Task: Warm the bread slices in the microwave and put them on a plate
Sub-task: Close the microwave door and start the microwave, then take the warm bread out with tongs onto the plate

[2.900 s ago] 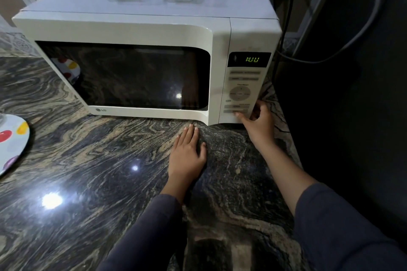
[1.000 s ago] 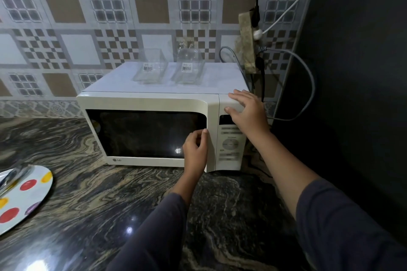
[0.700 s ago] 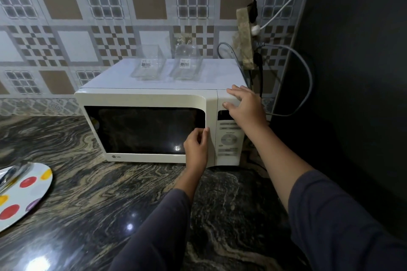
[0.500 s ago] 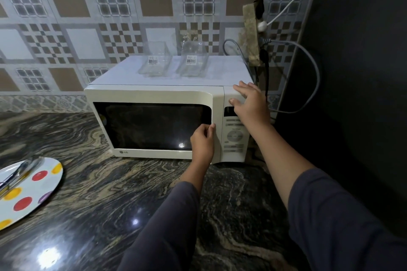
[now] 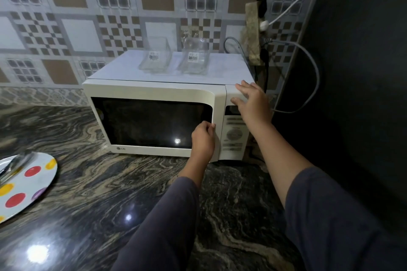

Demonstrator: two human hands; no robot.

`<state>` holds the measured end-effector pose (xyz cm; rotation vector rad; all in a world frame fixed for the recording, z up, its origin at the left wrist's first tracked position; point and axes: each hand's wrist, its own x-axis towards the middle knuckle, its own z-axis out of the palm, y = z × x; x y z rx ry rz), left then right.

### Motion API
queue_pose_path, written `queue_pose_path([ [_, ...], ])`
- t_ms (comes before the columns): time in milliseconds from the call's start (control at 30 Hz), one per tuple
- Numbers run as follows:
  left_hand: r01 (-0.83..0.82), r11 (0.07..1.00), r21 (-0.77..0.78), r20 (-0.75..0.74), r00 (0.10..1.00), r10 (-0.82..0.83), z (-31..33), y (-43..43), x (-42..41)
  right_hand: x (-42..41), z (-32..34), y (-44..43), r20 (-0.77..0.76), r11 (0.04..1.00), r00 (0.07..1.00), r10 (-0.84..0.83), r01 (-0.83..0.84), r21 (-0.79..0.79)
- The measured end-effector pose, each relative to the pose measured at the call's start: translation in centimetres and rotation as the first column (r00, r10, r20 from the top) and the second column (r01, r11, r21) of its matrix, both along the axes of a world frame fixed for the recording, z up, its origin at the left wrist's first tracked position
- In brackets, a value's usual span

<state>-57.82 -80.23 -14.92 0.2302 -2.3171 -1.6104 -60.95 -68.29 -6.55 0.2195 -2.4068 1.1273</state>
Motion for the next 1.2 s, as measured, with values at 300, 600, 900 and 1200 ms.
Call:
queue_pose_path([
  [300, 0.025, 0.997, -0.067, -0.003, 1.000, -0.026, -0.04, -0.40, -0.22, -0.32, 0.16, -0.08, 0.030, 1.000, 0.999, -0.012, 0.012, -0.004],
  [600, 0.006, 0.992, -0.125, -0.036, 0.999, -0.011, -0.01, -0.21, -0.20, -0.38, 0.19, -0.06, 0.031, 0.999, 0.999, -0.033, 0.032, 0.012],
  [900, 0.026, 0.986, -0.164, -0.096, 0.994, -0.042, -0.05, -0.06, -0.14, -0.61, -0.11, 0.01, 0.018, 0.999, 1.000, -0.019, 0.020, -0.032],
  [1200, 0.063, 0.989, -0.136, -0.073, 0.995, -0.073, -0.28, 0.46, 0.10, -0.34, -0.24, -0.19, 0.005, 0.999, 1.000, -0.008, 0.008, -0.038],
])
